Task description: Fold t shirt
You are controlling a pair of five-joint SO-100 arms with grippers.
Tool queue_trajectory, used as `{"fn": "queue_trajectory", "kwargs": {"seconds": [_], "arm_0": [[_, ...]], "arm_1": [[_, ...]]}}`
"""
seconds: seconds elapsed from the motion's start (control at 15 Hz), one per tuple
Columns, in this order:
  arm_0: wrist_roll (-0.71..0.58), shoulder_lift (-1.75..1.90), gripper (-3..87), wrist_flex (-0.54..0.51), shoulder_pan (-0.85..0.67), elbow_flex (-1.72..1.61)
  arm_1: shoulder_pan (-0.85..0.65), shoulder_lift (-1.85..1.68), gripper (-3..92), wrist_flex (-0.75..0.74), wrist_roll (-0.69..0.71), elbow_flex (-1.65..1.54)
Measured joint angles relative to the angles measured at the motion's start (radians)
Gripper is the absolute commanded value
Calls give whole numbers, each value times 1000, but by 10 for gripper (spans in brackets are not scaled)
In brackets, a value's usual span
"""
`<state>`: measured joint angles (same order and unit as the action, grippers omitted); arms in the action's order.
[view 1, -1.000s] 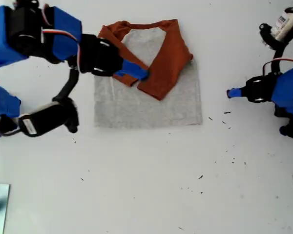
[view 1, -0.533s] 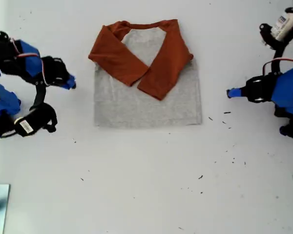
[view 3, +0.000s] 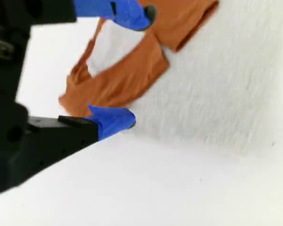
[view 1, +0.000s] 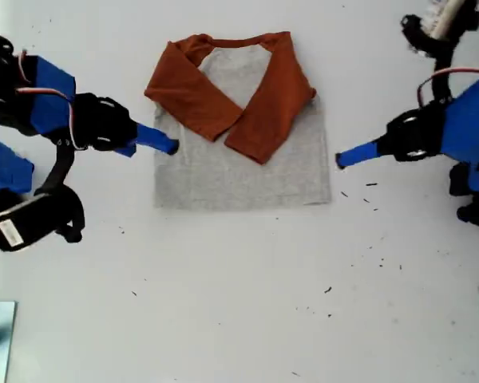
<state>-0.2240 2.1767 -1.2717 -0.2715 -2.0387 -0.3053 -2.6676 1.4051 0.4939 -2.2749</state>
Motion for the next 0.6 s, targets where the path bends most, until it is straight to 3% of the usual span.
{"fn": "queue_trajectory", "kwargs": {"seconds": [0.13, 0.47, 0.6], "arm_0": [[18, -9, 302, 35, 64, -6], [114, -259, 281, 330, 218, -176], [118, -433, 206, 426, 216, -161]], "arm_1": [[52, 331, 318, 5, -51, 202], [144, 841, 297, -137, -146, 296], [146, 939, 265, -215, -150, 314]]}}
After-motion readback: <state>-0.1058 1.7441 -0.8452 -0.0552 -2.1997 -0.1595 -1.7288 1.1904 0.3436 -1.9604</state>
